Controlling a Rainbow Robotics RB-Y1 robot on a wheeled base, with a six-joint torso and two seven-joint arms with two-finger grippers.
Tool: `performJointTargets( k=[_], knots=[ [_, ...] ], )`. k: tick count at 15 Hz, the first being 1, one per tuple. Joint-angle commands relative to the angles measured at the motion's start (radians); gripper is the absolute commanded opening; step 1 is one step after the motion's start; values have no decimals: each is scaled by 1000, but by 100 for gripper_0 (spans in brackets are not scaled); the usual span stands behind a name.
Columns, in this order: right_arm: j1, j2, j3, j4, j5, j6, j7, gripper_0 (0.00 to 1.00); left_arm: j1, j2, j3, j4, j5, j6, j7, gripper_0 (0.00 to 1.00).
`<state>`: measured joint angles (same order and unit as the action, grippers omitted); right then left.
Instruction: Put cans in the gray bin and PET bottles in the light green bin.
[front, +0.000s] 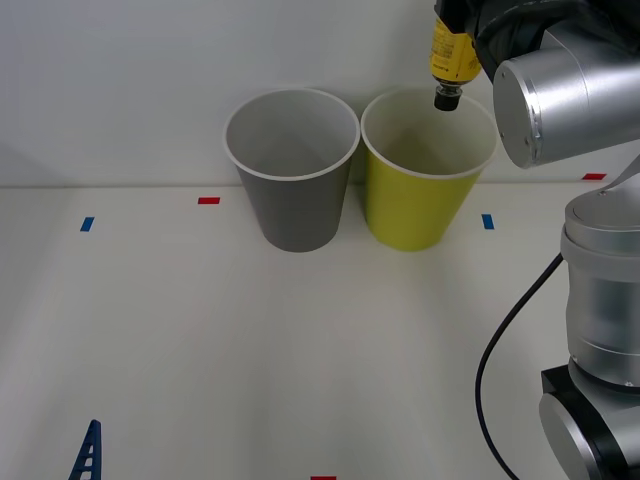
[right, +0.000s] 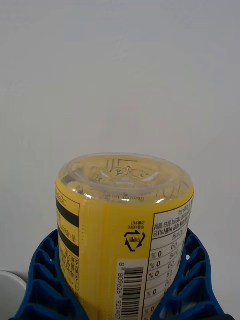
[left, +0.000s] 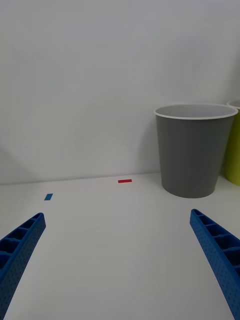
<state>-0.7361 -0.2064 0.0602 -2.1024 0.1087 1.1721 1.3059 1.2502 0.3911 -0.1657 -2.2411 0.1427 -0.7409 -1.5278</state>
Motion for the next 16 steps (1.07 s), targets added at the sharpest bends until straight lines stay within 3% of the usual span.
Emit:
performJointTargets(
  k=[1,5,11,12,13,14,16],
  knots=[
    [3,-18,-22,67,-27,-109,7,0,0,0,0,0,0,0,0,100],
    [55,-30,-16,165,-29,-328,-2,0,0,0,0,0,0,0,0,100],
    [58,-31,-5,163,-29,-328,-4,0,0,0,0,0,0,0,0,100],
    [58,-31,-5,157,-21,-330,-5,37,0,0,0,0,0,0,0,100],
    [58,-31,-5,156,-21,-328,-5,94,0,0,0,0,0,0,0,100],
    [60,-33,-5,154,-21,-328,-5,100,0,0,0,0,0,0,0,100],
    [58,-33,-5,154,-21,-330,-5,100,0,0,0,0,0,0,0,100]
  ],
)
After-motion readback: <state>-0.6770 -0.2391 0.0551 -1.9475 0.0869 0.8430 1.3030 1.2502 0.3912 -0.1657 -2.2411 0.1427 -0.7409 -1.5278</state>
